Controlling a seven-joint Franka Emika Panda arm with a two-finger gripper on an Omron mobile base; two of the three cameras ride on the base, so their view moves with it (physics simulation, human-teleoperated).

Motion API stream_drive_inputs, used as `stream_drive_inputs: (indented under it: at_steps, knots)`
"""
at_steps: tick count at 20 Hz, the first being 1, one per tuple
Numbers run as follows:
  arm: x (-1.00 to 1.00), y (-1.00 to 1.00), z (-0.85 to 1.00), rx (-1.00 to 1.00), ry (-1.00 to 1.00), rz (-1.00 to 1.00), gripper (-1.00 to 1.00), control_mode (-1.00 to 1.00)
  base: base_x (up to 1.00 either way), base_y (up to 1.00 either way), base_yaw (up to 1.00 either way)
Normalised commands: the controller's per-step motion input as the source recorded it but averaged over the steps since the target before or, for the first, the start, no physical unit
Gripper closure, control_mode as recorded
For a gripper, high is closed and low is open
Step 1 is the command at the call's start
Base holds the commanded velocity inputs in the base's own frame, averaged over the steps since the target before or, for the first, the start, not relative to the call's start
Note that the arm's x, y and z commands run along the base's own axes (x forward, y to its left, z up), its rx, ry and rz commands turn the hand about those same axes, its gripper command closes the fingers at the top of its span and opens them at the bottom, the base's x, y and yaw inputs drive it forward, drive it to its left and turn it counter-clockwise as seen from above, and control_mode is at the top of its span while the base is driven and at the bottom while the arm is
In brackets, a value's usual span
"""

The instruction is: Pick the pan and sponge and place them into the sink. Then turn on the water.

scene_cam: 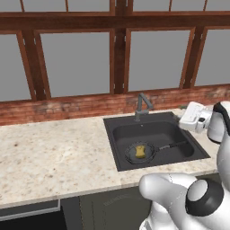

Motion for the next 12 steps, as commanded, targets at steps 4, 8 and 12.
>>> stream_drive_inputs:
  at_steps: [4, 8, 12]
  knots:
    - [0.24, -0.04, -0.05, 0.02, 0.03, 0.03, -1.0, -1.0, 0.0, 0.0, 0.0]
    - [0.26, -0.1, -0.09, 0.0, 0.02, 0.0, -1.0, -1.0, 0.0, 0.0, 0.0]
    - [0.65, 0.0, -0.21, 0.0, 0.04, 0.0, -1.0, -1.0, 0.0, 0.0, 0.0]
